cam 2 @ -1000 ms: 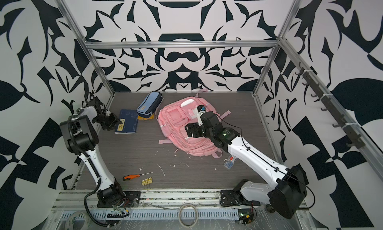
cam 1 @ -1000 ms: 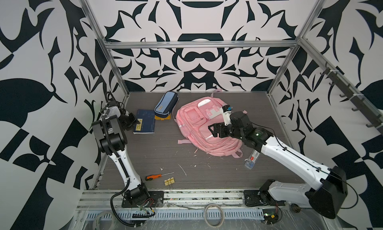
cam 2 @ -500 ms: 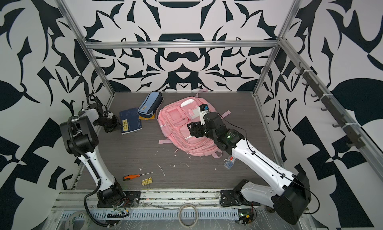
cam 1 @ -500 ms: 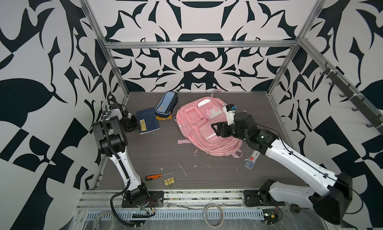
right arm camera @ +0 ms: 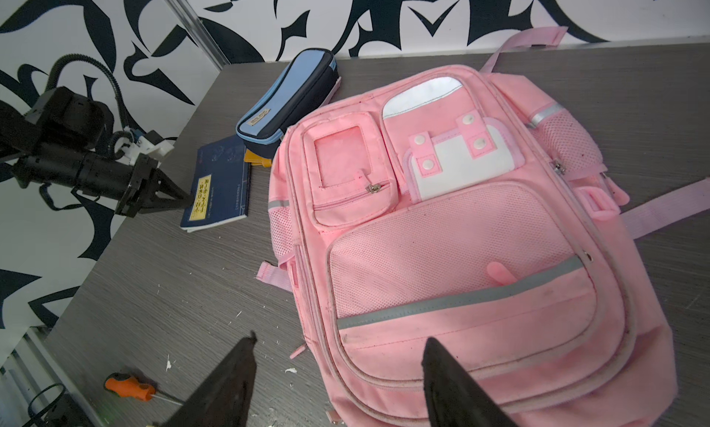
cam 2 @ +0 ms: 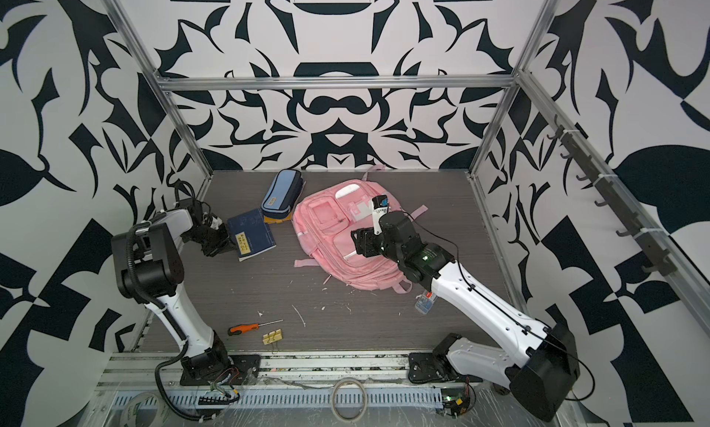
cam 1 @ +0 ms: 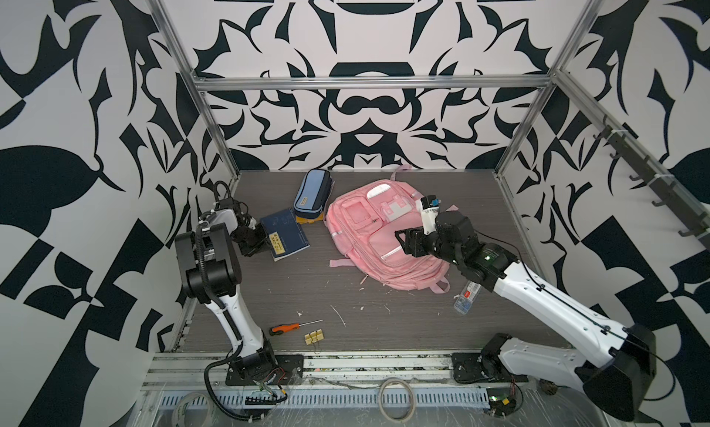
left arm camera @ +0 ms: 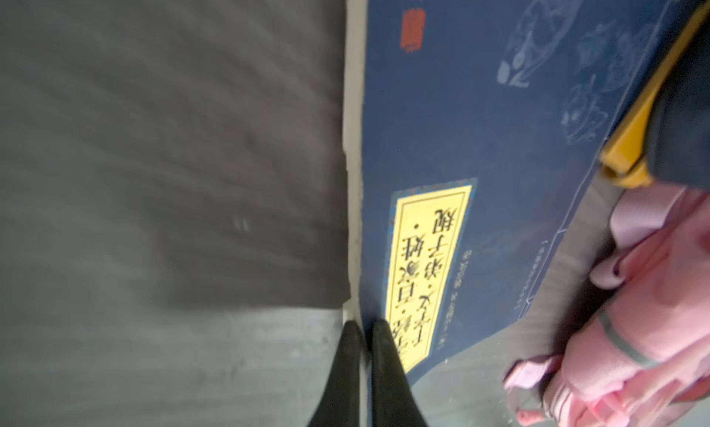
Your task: Pack the student bag
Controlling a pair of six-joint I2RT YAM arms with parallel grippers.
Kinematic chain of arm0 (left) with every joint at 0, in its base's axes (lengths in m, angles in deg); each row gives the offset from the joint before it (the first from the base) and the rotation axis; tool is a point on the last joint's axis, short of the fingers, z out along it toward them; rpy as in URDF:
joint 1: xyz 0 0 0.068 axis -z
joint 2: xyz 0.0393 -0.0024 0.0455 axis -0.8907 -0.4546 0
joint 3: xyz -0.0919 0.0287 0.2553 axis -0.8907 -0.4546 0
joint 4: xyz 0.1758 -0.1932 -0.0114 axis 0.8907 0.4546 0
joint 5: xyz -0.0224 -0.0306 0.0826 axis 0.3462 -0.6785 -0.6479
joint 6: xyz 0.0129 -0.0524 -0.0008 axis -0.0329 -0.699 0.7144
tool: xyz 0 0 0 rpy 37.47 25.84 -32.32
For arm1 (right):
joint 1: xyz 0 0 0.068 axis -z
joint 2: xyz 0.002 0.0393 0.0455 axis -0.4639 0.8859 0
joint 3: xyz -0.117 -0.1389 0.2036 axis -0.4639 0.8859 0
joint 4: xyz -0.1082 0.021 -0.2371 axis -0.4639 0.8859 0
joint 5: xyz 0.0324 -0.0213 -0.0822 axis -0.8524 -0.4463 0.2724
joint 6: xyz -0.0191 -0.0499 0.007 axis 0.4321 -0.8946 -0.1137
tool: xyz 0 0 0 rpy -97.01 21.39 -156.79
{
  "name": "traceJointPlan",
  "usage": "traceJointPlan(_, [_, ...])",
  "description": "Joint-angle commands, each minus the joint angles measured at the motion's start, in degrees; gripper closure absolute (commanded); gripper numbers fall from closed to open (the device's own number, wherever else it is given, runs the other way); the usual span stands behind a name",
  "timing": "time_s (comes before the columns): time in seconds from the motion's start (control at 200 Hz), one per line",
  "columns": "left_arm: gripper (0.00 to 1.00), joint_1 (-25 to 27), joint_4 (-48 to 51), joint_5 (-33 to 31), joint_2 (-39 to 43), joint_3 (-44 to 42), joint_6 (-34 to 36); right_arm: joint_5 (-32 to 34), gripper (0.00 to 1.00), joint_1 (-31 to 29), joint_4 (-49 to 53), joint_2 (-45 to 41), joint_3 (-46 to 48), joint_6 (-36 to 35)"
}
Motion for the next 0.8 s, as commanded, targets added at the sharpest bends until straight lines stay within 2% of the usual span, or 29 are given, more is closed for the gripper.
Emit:
traceJointPlan(0.0, [1.00,1.11,3.49,0.54,5.25,-4.77,-1.15,1.09,0.30,-0.01,-4.33,1.13,-0.15,-2.26])
traceJointPlan(0.21, [1.00,4.39,5.61,0.78,13.89,-11.55,-1.33,-3.51,0.33,0.34,-2.33,11.19,-5.54,0.74])
traceJointPlan(0.385, [1.00,7.74,6.80,4.60,19.50,-17.02,-4.74,-12.05,0.35,-0.43,-4.14,21.35,-9.16,6.31])
traceJointPlan(0.53, [1.00,11.74,7.36,5.76,24.12,-20.87,-6.90,-13.87,0.35,-3.88,4.65,32.19,-22.50,0.86])
traceJointPlan(0.65, [1.00,16.06,7.24,4.05,27.19,-22.37,-8.86,-19.46,0.36,-4.88,4.17,39.95,-29.42,3.26])
traceJointPlan(0.795, [1.00,18.96,4.09,5.85,27.25,-24.25,-12.95,-24.20,0.36,-7.23,3.73,48.66,-36.87,4.81])
